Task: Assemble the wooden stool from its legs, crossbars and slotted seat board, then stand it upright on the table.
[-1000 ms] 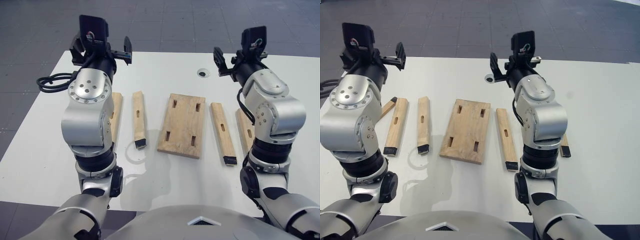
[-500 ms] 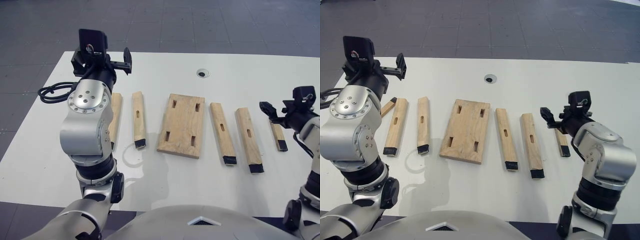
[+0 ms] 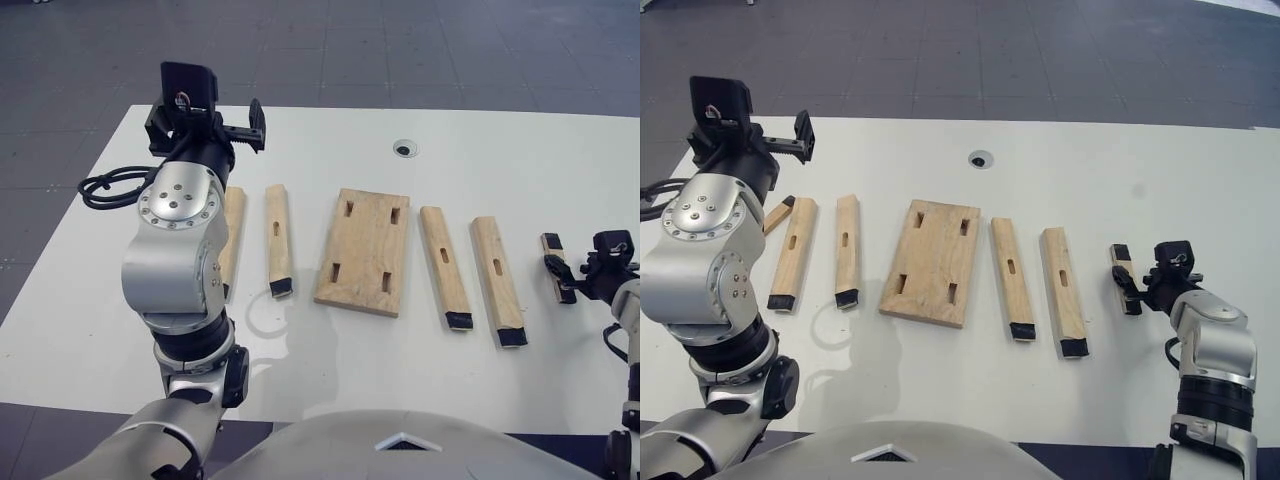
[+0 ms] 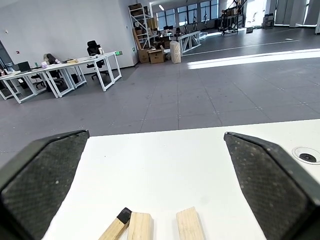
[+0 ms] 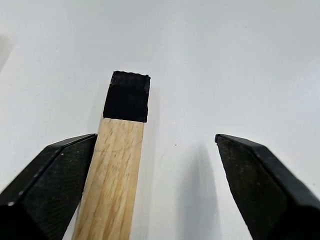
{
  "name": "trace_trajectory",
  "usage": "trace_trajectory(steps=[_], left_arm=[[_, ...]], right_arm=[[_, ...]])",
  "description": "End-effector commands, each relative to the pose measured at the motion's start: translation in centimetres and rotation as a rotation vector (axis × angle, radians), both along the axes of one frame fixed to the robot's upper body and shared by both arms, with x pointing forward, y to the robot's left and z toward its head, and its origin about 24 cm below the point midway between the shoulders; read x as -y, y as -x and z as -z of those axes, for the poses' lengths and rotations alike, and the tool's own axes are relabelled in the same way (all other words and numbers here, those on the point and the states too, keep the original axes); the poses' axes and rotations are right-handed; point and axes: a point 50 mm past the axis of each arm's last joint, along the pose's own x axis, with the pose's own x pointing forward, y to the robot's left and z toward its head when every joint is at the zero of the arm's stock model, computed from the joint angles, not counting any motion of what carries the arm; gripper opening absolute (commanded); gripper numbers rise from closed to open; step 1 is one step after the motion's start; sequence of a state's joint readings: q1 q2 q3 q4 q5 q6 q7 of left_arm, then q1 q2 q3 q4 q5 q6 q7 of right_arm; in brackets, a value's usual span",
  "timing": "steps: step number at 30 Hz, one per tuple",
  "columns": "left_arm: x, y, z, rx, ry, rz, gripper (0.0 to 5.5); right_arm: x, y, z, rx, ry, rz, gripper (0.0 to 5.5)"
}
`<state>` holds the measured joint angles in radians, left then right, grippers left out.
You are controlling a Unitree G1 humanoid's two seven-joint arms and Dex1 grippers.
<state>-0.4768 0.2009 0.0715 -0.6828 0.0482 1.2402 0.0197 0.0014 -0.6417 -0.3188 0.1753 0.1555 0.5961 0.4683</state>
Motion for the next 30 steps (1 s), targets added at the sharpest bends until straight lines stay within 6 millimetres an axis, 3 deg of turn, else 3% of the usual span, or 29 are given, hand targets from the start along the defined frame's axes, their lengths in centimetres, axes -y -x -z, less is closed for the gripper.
trace_trajectory(steps=[1, 6, 10, 19, 25, 30], left_arm=[[0.2, -0.1, -0.2, 0.002, -0.007, 0.003, 4.99], [0.5, -0.1, -0.2, 0.003, -0.015, 0.013, 4.99], [0.7, -0.1, -0.1, 0.001, -0.021, 0.020, 4.99], [0.6, -0.2, -0.6, 0.009, -0.030, 0.022, 4.99], [0.7, -0.2, -0.7, 0.007, -0.035, 0.025, 4.99], [0.7, -0.3, -0.8, 0.006, -0.038, 0.027, 5.01]], right_arm=[[0.2, 3.4, 3.5, -0.184, -0.006, 0.010, 4.31], [-0.2, 6.8, 5.6, -0.309, -0.081, 0.009, 4.31], [-1.1, 8.3, 7.2, -0.399, -0.217, 0.035, 4.31], [-2.9, 10.9, 9.2, -0.578, -0.322, -0.080, 4.31], [-3.1, 11.7, 10.1, -0.613, -0.366, -0.060, 4.31], [-3.3, 10.0, 11.2, -0.561, -0.436, 0.043, 4.04]])
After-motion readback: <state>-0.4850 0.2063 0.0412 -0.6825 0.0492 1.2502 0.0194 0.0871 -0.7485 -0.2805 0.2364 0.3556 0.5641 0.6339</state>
